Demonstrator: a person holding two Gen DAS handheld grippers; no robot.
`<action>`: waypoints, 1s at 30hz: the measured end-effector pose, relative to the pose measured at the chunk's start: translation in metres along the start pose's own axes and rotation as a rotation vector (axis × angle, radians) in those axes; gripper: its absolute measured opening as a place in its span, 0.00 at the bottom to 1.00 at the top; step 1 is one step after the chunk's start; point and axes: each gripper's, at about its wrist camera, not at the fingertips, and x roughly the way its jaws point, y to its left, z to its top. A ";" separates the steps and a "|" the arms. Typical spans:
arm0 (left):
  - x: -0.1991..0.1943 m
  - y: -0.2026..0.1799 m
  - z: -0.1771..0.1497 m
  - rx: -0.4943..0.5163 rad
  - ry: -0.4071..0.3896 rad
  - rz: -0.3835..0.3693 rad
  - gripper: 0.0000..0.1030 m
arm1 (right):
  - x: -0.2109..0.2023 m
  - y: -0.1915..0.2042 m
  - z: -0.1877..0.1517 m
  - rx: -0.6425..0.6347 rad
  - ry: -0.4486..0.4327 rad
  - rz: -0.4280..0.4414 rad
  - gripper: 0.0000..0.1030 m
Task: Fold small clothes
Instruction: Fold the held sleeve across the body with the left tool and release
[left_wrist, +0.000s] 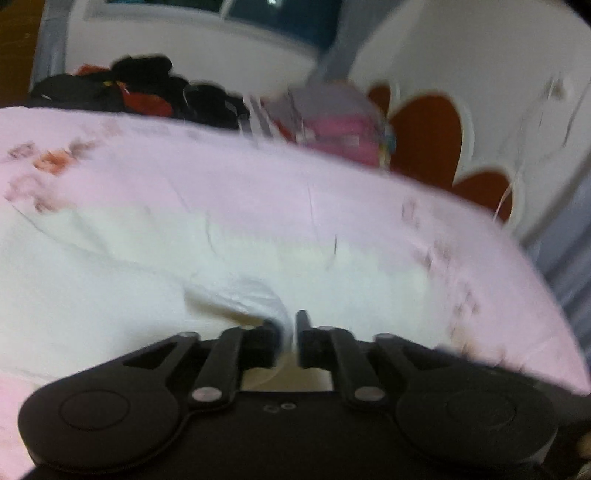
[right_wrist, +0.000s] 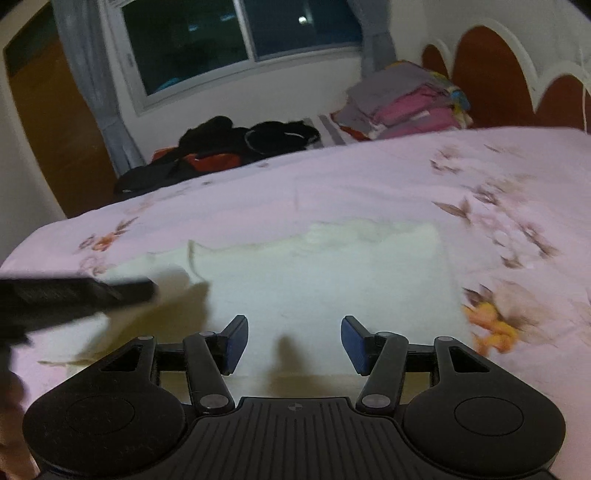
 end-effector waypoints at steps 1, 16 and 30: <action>0.005 -0.003 -0.003 0.015 0.016 0.006 0.21 | -0.001 -0.005 -0.001 0.005 0.003 -0.001 0.54; -0.086 0.063 -0.053 0.033 -0.012 0.317 0.70 | 0.017 0.030 -0.008 -0.032 0.091 0.191 0.54; -0.082 0.096 -0.051 -0.009 -0.041 0.479 0.71 | 0.048 0.085 -0.017 -0.170 0.110 0.132 0.54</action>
